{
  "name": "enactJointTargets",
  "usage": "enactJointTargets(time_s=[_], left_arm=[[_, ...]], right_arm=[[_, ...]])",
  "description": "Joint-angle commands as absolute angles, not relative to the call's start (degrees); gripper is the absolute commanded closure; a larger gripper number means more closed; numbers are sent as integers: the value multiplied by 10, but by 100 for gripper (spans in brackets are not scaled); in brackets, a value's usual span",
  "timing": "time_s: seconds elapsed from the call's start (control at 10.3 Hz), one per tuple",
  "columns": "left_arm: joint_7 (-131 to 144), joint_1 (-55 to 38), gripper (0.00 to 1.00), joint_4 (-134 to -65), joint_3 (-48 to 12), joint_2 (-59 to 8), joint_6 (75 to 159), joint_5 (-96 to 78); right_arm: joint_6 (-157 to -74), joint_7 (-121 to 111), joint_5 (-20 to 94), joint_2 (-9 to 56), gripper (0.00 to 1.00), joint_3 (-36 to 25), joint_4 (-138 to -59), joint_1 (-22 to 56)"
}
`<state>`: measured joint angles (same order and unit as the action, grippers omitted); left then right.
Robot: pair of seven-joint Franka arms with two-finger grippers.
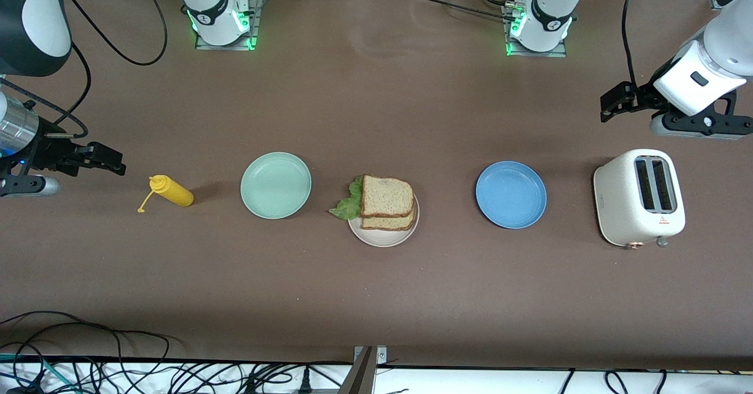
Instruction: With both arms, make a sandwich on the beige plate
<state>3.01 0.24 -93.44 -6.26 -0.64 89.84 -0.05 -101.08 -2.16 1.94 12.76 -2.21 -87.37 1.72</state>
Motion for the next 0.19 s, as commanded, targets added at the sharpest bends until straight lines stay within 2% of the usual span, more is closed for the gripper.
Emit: enactJointTargets(time_s=[0.0, 0.1], left_arm=[[32, 7, 0, -912, -66, -15, 884, -12], [32, 6, 0, -911, -67, -15, 884, -12]], right_arm=[[-1002, -20, 16, 122, 0, -19, -872, 18], [-1002, -20, 15, 123, 0, -19, -872, 18]])
